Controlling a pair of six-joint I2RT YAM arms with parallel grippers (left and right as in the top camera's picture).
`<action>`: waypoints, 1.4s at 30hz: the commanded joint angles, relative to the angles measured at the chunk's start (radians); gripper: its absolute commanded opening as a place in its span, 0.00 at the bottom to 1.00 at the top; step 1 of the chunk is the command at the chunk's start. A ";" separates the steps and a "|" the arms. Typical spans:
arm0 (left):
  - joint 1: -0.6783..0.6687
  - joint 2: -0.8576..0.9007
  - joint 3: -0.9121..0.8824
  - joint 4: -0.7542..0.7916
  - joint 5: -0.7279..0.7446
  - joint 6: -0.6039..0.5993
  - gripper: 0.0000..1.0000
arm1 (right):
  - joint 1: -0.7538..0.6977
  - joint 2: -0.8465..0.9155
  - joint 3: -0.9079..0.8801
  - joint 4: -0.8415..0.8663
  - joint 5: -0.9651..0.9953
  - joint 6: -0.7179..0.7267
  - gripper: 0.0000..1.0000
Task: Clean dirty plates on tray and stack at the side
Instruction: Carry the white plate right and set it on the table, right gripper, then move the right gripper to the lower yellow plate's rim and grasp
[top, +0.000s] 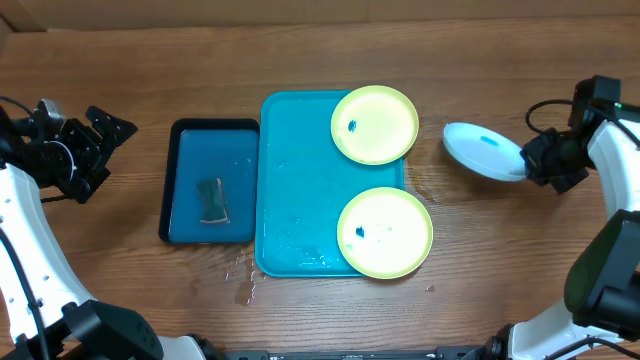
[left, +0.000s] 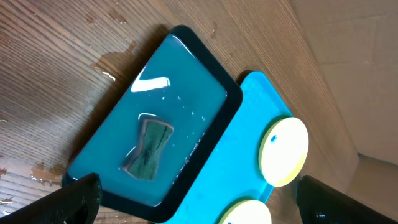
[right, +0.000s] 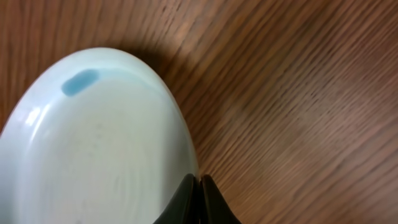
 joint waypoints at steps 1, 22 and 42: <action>-0.002 -0.006 0.016 0.001 0.016 0.031 1.00 | 0.011 -0.026 -0.052 0.046 0.016 0.010 0.04; -0.002 -0.006 0.016 0.001 0.016 0.031 1.00 | 0.193 -0.025 -0.212 0.315 0.021 0.057 0.19; -0.002 -0.006 0.016 0.001 0.016 0.031 1.00 | 0.196 -0.076 0.033 -0.159 -0.232 -0.192 0.49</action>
